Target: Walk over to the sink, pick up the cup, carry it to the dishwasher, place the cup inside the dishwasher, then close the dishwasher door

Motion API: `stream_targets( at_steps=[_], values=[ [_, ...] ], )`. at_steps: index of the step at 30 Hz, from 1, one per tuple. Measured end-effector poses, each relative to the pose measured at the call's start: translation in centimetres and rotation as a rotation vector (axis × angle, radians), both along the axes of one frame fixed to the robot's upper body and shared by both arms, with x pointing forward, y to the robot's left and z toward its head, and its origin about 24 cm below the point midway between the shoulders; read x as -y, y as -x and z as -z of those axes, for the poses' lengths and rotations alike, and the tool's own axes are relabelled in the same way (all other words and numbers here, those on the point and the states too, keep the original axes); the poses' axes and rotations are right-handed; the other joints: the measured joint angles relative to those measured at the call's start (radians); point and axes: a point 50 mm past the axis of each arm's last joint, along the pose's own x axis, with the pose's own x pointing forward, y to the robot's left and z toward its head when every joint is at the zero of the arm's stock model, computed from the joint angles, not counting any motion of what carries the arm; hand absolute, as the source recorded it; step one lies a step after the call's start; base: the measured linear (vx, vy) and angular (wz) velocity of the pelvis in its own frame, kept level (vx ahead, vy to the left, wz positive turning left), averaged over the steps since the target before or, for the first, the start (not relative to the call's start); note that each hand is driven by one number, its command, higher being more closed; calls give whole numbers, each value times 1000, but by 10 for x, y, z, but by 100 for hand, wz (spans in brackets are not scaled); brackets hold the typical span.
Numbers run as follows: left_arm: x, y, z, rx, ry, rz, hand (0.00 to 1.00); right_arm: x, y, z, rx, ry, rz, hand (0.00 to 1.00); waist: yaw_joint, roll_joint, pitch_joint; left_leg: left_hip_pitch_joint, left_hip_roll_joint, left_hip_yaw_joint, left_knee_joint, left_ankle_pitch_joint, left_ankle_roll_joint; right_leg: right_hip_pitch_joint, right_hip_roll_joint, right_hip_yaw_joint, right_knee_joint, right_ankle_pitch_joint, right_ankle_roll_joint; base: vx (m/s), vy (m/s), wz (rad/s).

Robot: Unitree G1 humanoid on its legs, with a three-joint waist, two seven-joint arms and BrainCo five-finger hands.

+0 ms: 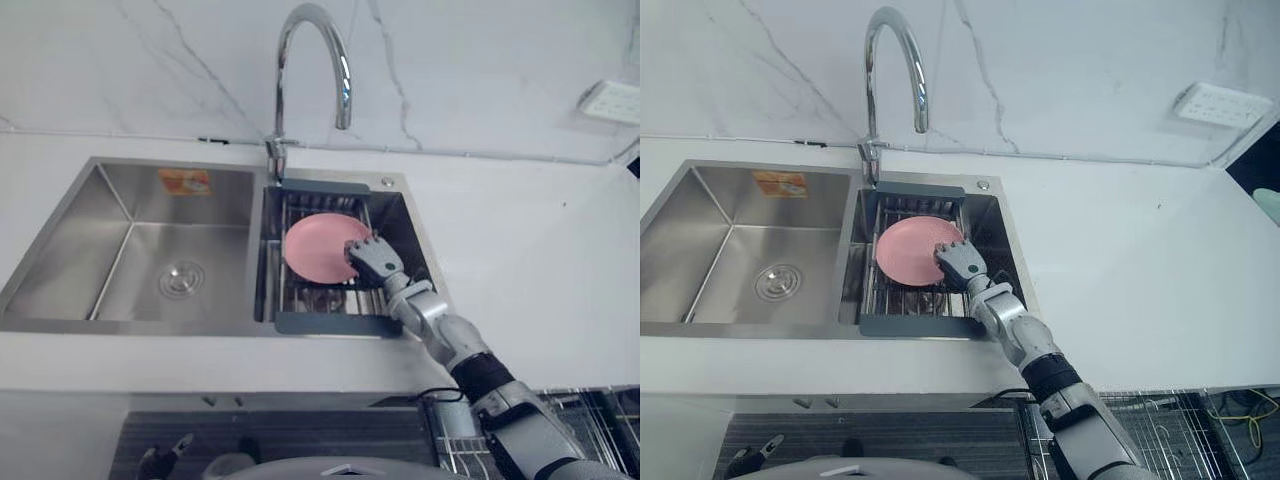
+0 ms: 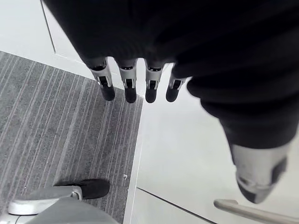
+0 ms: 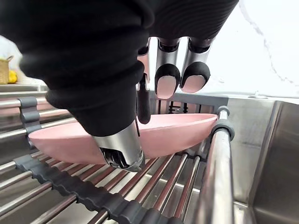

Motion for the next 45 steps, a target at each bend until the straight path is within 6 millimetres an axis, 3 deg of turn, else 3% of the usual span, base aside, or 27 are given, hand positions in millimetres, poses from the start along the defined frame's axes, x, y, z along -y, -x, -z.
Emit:
stream_targets(
  at_steps=[4, 8, 14, 15, 22, 37, 45],
  values=[
    [-1, 3, 0, 2, -5, -19, 0, 1, 1, -15, 56, -57, 2, 100, -11, 10, 5, 4, 2, 8, 0, 1, 1, -3, 1, 5, 4, 2, -2, -69, -13, -8],
    [0, 7, 0, -7, -6, -25, 0, -3, 4, -42, 187, -132, -22, 100, -14, 12, 5, 4, 4, 18, 0, 2, 2, -12, 1, 9, 9, 3, -4, -64, -6, -5],
    [0, 7, 0, -7, -20, -34, 0, -3, 4, -46, 202, -182, -19, 100, -14, 13, 4, 3, 4, 18, 0, 4, 5, -11, 1, 9, 9, 4, -4, -16, 0, 0],
    [0, 7, 0, -6, -19, -35, 0, -2, 4, -46, 201, -184, -16, 0, -14, 13, 4, 3, 4, 18, 0, 4, 5, -11, 1, 8, 9, 4, -4, 0, 0, 0],
    [5, 7, 1, -3, -8, -44, 0, 0, 2, -43, 40, -258, -16, 0, -16, 20, 2, 1, 3, 14, 0, 4, 5, -11, 1, 6, 7, 4, -4, -4, -2, 0],
    [5, 7, 1, 0, -2, -55, 0, 2, 7, -26, -102, -157, -45, 0, -16, 20, 2, -13, 0, -3, 0, 4, 5, -14, 1, 1, 1, 4, -3, -6, -3, 2],
    [5, 7, 2, 0, 2, -53, 0, 8, 6, 1, -187, -56, -17, 0, -10, 19, 0, -14, 0, -8, 0, 6, 4, -12, 1, -6, 0, 4, -3, -18, -6, 1]
  ],
)
